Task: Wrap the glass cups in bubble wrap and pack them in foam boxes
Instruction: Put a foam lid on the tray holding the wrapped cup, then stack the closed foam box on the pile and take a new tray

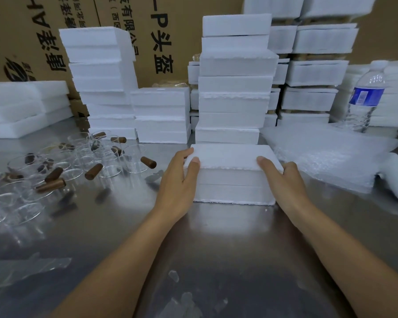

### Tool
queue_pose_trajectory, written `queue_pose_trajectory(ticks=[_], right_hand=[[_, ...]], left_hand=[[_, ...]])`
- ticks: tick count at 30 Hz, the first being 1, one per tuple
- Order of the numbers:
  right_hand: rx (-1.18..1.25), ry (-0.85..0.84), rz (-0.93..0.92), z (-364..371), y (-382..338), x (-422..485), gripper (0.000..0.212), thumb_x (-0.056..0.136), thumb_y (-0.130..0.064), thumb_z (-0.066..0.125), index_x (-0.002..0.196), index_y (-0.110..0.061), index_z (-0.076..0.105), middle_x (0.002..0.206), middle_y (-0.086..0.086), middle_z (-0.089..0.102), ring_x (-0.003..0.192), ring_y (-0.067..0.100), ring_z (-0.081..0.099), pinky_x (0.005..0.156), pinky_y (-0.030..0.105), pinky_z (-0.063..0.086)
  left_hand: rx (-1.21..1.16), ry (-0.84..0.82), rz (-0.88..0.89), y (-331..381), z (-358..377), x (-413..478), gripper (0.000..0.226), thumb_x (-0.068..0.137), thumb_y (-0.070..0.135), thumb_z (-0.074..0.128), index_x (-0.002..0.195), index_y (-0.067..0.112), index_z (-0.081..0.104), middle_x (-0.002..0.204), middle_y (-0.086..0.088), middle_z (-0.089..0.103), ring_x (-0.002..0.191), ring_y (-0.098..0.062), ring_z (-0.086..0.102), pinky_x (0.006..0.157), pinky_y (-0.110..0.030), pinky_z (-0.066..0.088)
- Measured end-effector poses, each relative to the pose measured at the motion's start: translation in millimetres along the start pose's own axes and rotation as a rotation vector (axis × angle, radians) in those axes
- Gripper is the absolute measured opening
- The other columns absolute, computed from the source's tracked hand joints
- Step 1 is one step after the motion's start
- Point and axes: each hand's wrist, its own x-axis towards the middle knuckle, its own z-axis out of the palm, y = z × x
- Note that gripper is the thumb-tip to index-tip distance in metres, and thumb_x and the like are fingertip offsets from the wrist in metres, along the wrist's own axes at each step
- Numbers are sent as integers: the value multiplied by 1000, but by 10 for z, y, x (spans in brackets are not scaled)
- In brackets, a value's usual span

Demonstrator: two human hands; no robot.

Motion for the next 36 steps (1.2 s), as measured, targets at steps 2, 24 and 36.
queue_pose_trajectory(ticks=[2, 24, 36], right_hand=[[16, -25, 50, 1, -5, -8, 53, 81, -58, 55, 108, -14, 46, 97, -4, 56, 82, 11, 54, 59, 27, 37], [515, -177, -28, -76, -562, -30, 39, 76, -38, 67, 112, -32, 55, 112, -4, 61, 101, 20, 60, 69, 32, 54], [571, -28, -90, -326, -2353, 778, 19, 77, -40, 63, 85, -25, 53, 95, 1, 54, 91, 19, 55, 64, 32, 52]], left_hand=[[-94, -55, -72, 19, -12, -22, 39, 92, 54, 34, 128, 41, 41, 132, 18, 46, 123, -1, 40, 95, -13, 29], [-449, 10, 5, 243, -81, -13, 55, 89, 47, 50, 139, 39, 28, 140, 26, 38, 123, 14, 38, 95, -3, 34], [-303, -120, -195, -66, 124, 117, 41, 85, 55, 49, 119, 33, 48, 112, 8, 59, 98, 0, 58, 66, -1, 40]])
